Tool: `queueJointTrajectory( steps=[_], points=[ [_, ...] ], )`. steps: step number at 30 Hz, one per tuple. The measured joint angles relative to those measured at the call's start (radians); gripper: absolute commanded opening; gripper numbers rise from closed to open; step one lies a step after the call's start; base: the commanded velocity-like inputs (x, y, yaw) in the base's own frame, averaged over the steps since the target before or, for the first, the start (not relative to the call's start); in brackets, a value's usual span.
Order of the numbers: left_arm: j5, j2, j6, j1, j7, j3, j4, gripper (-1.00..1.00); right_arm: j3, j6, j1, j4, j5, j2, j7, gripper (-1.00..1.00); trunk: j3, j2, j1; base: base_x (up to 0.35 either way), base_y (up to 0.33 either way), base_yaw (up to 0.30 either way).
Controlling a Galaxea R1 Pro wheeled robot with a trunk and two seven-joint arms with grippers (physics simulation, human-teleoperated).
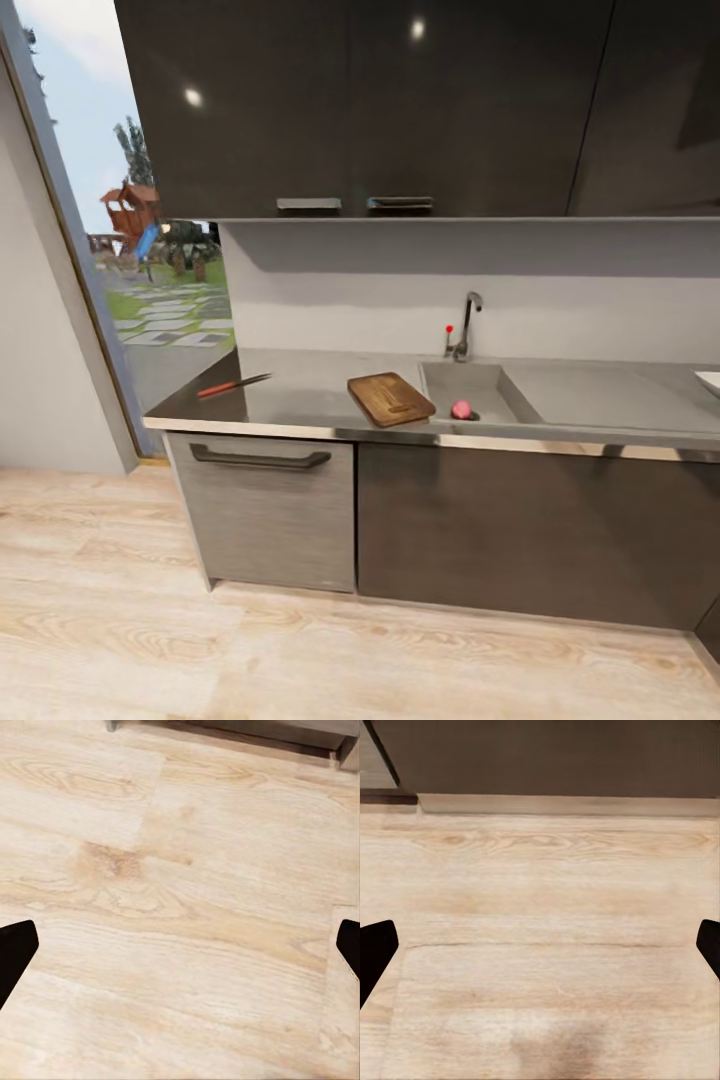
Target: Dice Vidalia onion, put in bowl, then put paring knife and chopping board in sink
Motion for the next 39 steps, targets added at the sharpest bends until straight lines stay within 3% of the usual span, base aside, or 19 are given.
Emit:
queueJointTrajectory(
  steps=[28,39],
  points=[
    [0.001,-0.001,0.000,0.000,-0.001,0.000,0.001,1.00,-0.005,0.001,0.000,0.000,-0.003,-0.003,0.001,1.00,0.000,0.000,0.000,0.010,0.017,-0.002],
    [0.000,0.000,0.000,0.000,-0.001,-0.001,0.001,1.00,-0.004,0.002,0.000,0.000,-0.004,-0.002,0.000,1.00,0.008,0.000,0.000,0.000,0.024,-0.138]
  ],
)
